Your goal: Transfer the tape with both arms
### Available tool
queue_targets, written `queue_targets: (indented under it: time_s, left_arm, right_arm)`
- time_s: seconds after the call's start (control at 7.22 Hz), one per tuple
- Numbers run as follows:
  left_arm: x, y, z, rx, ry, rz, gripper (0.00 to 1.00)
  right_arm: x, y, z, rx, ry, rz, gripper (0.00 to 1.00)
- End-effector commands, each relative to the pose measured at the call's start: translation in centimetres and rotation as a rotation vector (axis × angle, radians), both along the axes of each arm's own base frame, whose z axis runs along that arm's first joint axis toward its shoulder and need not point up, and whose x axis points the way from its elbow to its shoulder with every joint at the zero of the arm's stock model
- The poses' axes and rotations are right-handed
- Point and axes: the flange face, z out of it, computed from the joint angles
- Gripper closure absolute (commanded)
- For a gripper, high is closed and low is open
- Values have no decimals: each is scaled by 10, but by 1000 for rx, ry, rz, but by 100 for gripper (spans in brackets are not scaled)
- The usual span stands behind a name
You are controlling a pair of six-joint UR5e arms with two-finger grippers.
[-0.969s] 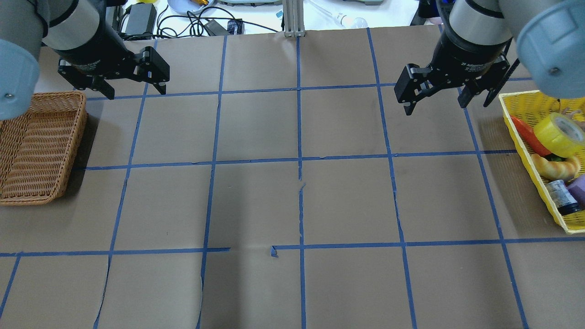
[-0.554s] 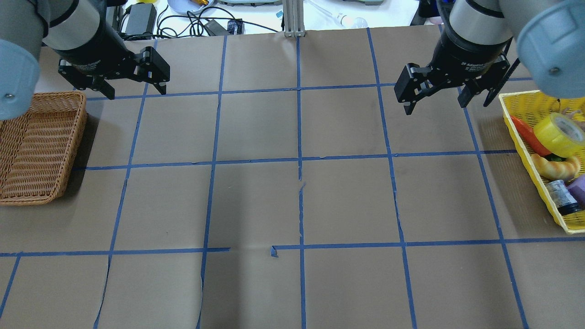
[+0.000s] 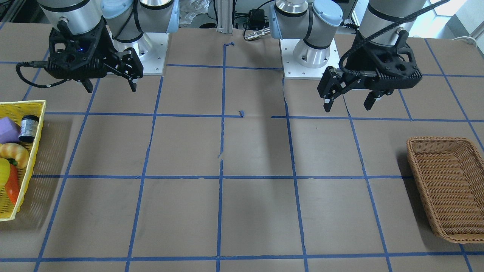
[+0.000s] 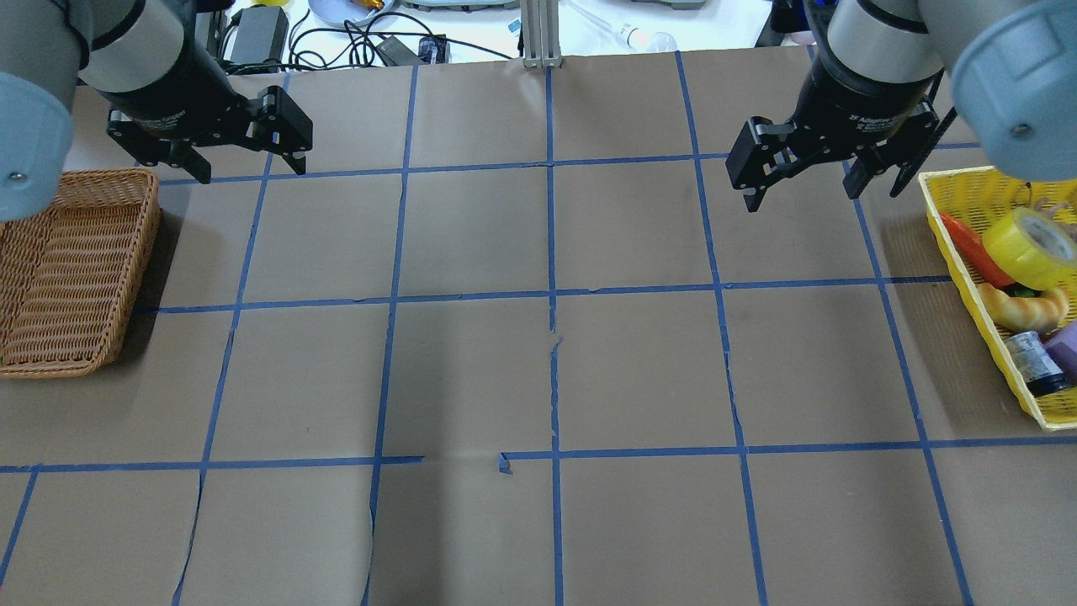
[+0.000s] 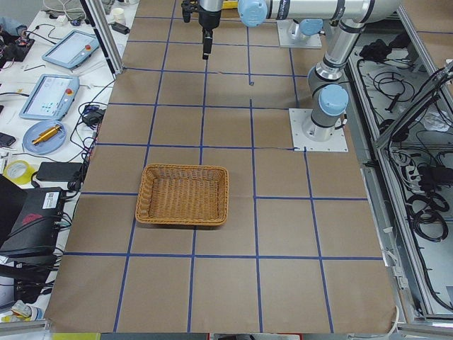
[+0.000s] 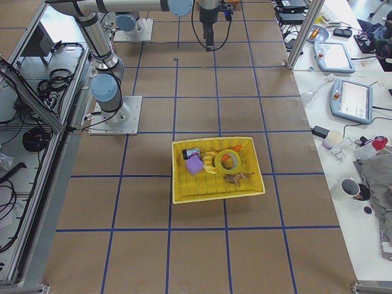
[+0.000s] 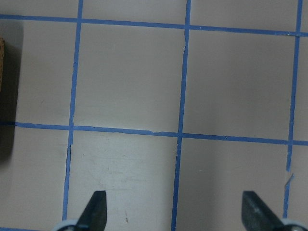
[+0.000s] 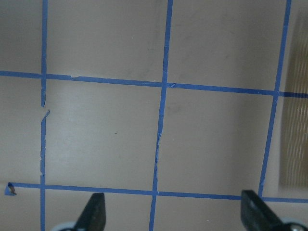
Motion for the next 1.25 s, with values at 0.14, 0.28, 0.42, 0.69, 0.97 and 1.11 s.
queue_targets:
  time_s: [0.14,0.28,0.42,0.69,0.97,1.11]
  left_arm:
    - [0,1,1,-1,-1,-1,0]
    - [0,1,1,-1,-1,0,0]
    - [0,0,0,0,1,0,0]
    - [0,0,0,0,1,0,0]
    - [0,0,0,0,1,0,0]
    - [0,1,1,-3,1,0,0]
  right_arm:
    - [-2,0,0,0,21,2,0]
    - [-2,0,0,0,23,2,0]
    - [-2,1,0,0,23,2,0]
    - [-2,1,1,-1,22,-2,0]
    - [-2,1,1,-4,12,-2,0]
    - [-1,1,1,-6,6,1,0]
